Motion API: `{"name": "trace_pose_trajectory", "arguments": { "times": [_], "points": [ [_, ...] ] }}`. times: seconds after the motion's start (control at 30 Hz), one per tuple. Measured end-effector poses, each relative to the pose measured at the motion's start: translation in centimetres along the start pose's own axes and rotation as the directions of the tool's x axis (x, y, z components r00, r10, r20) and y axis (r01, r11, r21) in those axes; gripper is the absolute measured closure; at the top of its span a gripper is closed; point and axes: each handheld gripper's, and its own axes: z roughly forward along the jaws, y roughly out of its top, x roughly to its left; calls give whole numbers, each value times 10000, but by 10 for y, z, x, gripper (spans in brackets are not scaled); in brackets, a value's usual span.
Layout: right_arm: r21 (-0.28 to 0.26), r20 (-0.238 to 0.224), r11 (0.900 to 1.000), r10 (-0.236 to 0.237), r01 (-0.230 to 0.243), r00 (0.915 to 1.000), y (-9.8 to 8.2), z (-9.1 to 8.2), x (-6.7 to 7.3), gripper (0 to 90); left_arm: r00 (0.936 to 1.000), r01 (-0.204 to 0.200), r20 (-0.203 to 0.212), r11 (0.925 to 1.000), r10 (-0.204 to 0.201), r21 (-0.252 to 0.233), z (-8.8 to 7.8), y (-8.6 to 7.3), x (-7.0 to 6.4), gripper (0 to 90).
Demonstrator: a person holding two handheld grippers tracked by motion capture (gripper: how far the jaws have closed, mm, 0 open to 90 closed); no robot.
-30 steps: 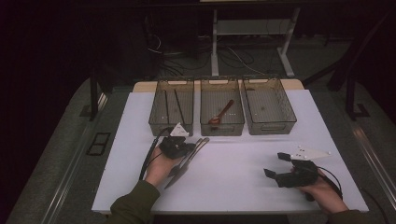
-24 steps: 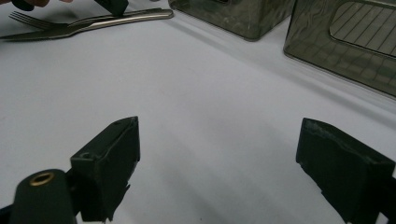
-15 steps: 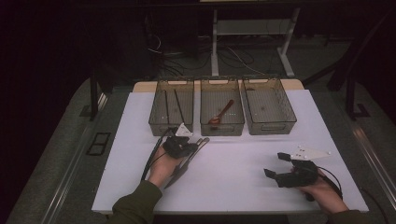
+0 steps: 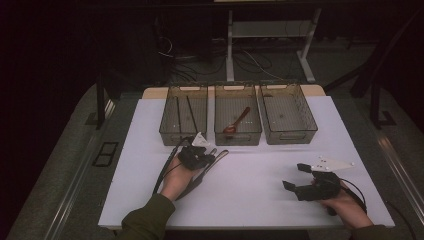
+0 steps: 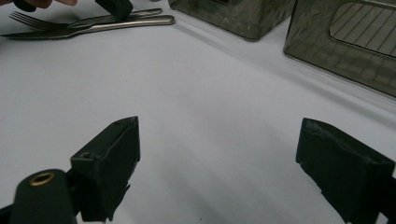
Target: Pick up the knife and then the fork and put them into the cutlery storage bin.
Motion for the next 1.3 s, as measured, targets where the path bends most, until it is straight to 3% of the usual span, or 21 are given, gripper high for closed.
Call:
{"name": "trace_pose_trajectory", "arguments": {
  "times": [0.23, 0.37, 0.4, 0.47, 0.57, 0.67, 0.7, 0.93, 1.1, 1.13, 1.3],
  "points": [
    [-10, -2, 10000, 6, -6, 10000, 0, 0, 0, 129, 10000, -49, 69, 9995, 47, 318, 2, 0, -2, 888],
    [-13, 6, 10000, 18, -18, 10000, 0, 0, 0, 129, 9994, -78, 343, 9994, 66, 329, 4, 1, -8, 888],
    [-18, 2, 10000, 14, -14, 10000, 0, 0, 0, 129, 9987, -303, 429, 9990, 288, 335, 5, 2, -8, 888],
    [-10, -5, 10000, -11, 11, 10000, 0, 0, 0, 129, 9978, -323, 587, 9987, 299, 391, 6, 4, -13, 888],
    [-17, -8, 10000, 11, -11, 10000, 0, -1, 0, 129, 9942, -571, 936, 9975, 531, 409, 8, 6, -18, 888],
    [-15, -10, 10000, 9, -9, 10000, 0, -1, 0, 129, 9919, -550, 1166, 9976, 497, 423, 10, 7, -26, 888],
    [-16, -12, 10000, 10, -10, 10000, 0, -1, 0, 129, 9899, -749, 1238, 9963, 690, 431, 10, 8, -27, 888],
    [-38, -18, 10000, -33, 33, 10000, 0, -1, -1, 129, 9782, -985, 1879, 9940, 881, 470, 13, 10, -37, 888],
    [-38, -20, 10000, -46, 46, 10000, 0, -1, 0, 129, 9752, -1005, 2012, 9944, 918, 338, 12, 10, -37, 887],
    [-27, -19, 10000, -18, 18, 10000, 0, -1, 0, 129, 9762, -844, 2021, 9962, 781, 225, 12, 10, -38, 887],
    [-38, -6, 10000, -33, 33, 10000, 0, -1, -1, 130, 9719, -928, 2178, 9957, 897, 41, 0, 12, -35, 848]
  ]
}}
